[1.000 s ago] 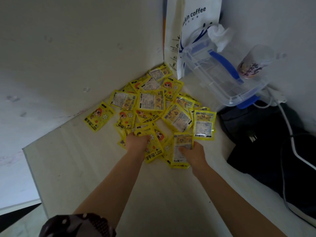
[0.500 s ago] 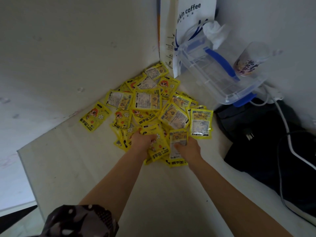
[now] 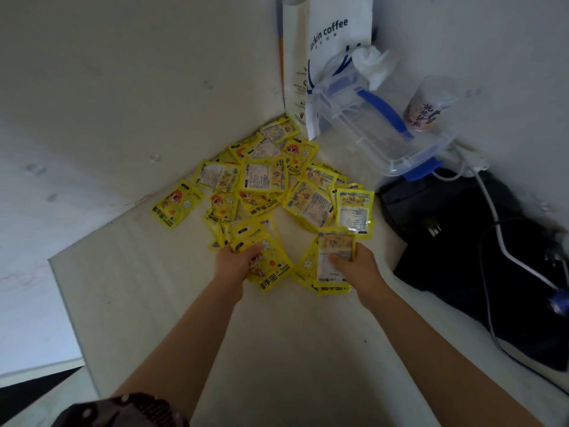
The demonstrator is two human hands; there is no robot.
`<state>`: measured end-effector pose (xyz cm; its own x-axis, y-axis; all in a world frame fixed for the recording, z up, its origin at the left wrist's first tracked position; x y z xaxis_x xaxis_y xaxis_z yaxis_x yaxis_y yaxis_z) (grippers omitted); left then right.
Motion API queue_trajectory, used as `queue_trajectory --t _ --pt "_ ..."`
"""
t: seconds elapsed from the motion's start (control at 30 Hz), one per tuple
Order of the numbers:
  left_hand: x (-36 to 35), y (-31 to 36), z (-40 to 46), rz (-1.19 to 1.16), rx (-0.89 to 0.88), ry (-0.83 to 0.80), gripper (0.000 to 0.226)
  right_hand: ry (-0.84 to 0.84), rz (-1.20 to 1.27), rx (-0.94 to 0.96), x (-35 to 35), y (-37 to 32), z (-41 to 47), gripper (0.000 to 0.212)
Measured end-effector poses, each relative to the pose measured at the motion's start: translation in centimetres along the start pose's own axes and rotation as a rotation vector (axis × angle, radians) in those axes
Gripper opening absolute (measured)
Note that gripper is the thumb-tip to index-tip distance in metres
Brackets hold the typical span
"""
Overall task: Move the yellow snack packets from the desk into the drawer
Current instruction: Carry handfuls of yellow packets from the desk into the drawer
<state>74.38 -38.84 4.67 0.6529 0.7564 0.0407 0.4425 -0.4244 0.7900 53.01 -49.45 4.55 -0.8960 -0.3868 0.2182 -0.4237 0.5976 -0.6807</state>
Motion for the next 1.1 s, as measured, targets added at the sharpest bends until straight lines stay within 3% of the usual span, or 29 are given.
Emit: queue_trajectory --t 0.3,0.5,1.1 --pt "2.5 -4.1 -6.7 -0.228 -0.009 -0.082 0.024 -0.083 0.082 0.052 2.5 2.9 -4.9 0.030" --pt "3.6 -7.6 -10.8 -0.278 -0.003 -0.054 0.028 -0.123 0.066 0.053 3.7 6.3 -8.2 0.030" --pt "8.8 -16.4 -22.2 -0.153 -0.033 -0.192 0.029 0.012 0.179 0.062 4.9 19.4 -21.4 0.025"
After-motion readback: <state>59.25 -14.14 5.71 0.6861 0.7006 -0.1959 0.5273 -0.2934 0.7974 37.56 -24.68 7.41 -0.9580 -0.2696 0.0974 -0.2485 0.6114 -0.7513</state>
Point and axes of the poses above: each hand's wrist, its own z-axis towards the middle knuckle, its own x-axis out of the back of the hand, y = z × x, the point moved 2 cm from there along z, towards the middle knuckle, and after that the axes turned 6 degrees about -x, right-handed, at the moved point
